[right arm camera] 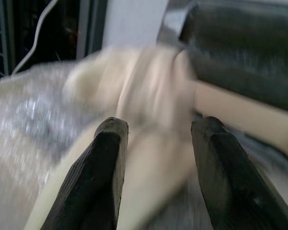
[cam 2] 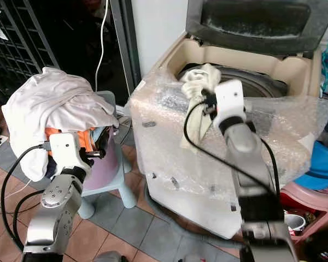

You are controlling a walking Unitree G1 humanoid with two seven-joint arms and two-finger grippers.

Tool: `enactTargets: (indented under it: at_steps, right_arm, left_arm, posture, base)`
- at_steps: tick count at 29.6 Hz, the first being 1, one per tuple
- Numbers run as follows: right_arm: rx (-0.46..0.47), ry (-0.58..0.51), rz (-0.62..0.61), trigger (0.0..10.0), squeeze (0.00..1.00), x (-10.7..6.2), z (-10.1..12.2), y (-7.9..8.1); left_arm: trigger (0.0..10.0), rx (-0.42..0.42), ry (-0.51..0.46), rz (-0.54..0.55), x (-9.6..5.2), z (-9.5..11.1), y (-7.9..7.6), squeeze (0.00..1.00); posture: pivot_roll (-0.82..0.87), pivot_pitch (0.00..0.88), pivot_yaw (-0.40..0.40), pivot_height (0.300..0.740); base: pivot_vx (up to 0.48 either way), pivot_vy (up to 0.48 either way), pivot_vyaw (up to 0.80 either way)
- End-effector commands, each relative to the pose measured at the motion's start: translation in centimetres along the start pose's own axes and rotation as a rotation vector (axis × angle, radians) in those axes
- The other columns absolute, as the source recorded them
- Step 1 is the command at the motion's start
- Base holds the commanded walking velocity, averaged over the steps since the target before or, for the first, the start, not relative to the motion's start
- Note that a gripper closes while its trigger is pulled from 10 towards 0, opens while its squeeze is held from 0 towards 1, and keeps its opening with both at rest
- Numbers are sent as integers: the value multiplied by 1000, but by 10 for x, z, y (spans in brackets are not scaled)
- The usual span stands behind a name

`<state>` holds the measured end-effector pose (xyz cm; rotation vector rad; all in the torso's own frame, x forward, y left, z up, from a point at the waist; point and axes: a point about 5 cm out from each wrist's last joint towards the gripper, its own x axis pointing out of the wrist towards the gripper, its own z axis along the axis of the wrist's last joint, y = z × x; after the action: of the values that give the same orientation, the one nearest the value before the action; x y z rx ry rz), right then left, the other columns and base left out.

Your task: Clothes washing

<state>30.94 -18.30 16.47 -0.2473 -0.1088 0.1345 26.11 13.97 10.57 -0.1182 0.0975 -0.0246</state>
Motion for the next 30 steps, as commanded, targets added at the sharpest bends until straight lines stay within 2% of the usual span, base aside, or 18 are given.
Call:
enactTargets:
  at_steps: [1, 5, 9, 10, 12, 13, 14, 15, 16, 17, 25, 30]
  right_arm:
    - [-1, 8, 21, 10000, 1000, -10, 2, 8]
    - [8, 45, 69, 10000, 1000, -21, -6, 21]
    - [-12, 110, 135, 10000, 1000, -25, -16, 33]
    - [-2, 131, 146, 8118, 1000, -23, -19, 36]
    - [-14, 140, 166, 1922, 1000, -20, -20, 37]
    - [-14, 140, 166, 1922, 1000, -20, -20, 37]
    - [-19, 140, 165, 0, 973, -18, -19, 37]
    - [-23, 139, 166, 0, 792, -17, -19, 37]
    - [-33, 137, 170, 0, 569, -15, -18, 38]
    - [-59, 126, 176, 0, 0, -9, -16, 38]
    - [-78, 121, 149, 0, 0, 3, -12, 37]
    - [-158, 160, 93, 0, 0, 14, -16, 31]
  left_arm:
    - [10000, 13, -3, 7, 0, 1, 2, 0]
    - [10000, 14, 3, 6, -1, 0, 3, 0]
    - [10000, 16, 10, -1, -1, -1, 2, 0]
    - [10000, 17, 10, -3, -1, -1, 2, 0]
    - [10000, 17, 11, 0, -1, -1, 2, 0]
    - [10000, 17, 11, 0, -1, -1, 2, 0]
    - [10000, 16, 11, 4, -2, -1, 2, 0]
    - [10000, 16, 10, 7, -2, -1, 3, 0]
    - [10000, 16, 10, 9, -2, -1, 3, 0]
    - [10000, 18, 11, 12, -2, 0, 3, 0]
    - [10000, 24, 16, 23, -2, -1, 4, 0]
    - [10000, 26, 19, 21, 0, -1, 4, 0]
  posture:
    - [-56, 0, 70, 740]
    - [-59, 2, 74, 740]
    - [-59, 5, 73, 740]
    - [-59, 5, 73, 740]
    - [-59, 5, 73, 740]
    - [-59, 5, 73, 740]
    - [-52, 8, 70, 740]
    - [-52, 8, 70, 740]
    - [-52, 8, 70, 740]
    - [-45, 9, 67, 740]
    - [-41, 6, 63, 740]
    - [-45, 7, 65, 740]
  base:
    - [0, 0, 0]
    - [0, 0, 0]
    - [0, 0, 0]
    - [0, 0, 0]
    - [0, 0, 0]
    - [0, 0, 0]
    - [0, 0, 0]
    - [0, 0, 0]
    - [0, 0, 0]
    - [0, 0, 0]
    - [0, 0, 0]
    - [0, 0, 0]
